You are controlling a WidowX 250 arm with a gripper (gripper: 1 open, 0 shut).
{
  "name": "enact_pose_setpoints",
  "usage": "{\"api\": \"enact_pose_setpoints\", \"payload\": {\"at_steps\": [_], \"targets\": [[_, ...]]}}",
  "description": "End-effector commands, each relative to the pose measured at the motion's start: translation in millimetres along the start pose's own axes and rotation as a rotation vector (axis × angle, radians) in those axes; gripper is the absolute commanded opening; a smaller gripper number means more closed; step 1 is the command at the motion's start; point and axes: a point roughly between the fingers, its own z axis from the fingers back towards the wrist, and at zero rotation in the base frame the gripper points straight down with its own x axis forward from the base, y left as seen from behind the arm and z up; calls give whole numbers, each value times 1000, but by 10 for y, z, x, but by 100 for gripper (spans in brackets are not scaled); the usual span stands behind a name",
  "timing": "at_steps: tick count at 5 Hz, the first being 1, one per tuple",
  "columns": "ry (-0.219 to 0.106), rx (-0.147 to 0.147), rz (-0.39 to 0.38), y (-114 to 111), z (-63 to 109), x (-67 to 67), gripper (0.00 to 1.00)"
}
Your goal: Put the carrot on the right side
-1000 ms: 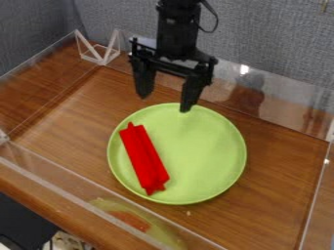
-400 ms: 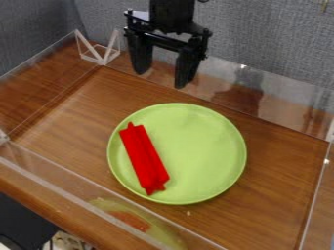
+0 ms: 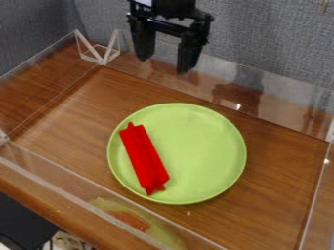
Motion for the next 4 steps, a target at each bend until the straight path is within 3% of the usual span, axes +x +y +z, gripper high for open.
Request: {"api": "enact_pose_setpoints", "payload": {"at_steps": [1,4], "targets": [[-34,8,-12,-64,137,83,100],[37,15,-54,-247,107,43,100]]}}
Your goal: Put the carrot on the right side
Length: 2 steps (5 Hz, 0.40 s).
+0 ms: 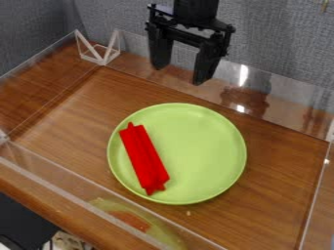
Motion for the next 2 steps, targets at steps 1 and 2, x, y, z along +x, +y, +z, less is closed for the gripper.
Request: {"api": "enact_pose_setpoints", "payload": {"at_steps": [1,2], "targets": [[-34,5,-17,0,135,50,100],[-20,-1,4,-18,46,-67,100]]}}
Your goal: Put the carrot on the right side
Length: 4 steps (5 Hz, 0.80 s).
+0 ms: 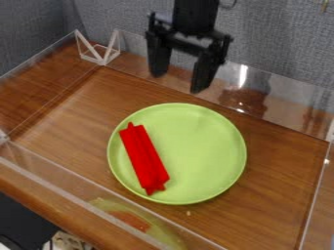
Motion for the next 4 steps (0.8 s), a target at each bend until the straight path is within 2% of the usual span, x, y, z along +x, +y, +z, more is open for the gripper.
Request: {"api": "enact_pose_setpoints", "payload": {"at_steps": [1,2,3,4], "targets": [[-76,-5,17,-17,119,-176,100],[-128,-6,32,62,164,-171,100],[-163,-8,45,135,194,-136,100],[-182,-9,53,127,167,-103,100]]}}
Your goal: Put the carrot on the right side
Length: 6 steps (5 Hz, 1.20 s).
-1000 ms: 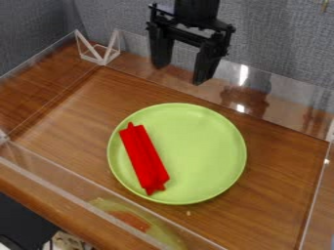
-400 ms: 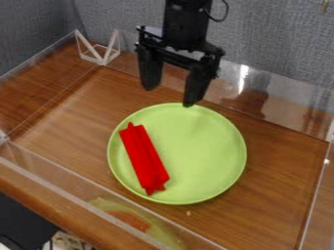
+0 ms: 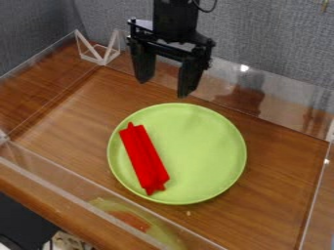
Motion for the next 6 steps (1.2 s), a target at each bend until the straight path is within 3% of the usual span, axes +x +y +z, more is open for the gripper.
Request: {"api": "enact_pose_setpoints", "payload": {"at_steps": [1,2,4,6], "targets": [[-72,3,-9,-103,174,-16,100],[-93,9,-14,-221,201,8,100],[-83,8,124,-138,247,-63,100],[-69,-2,218,-43,362,-218,100]]}}
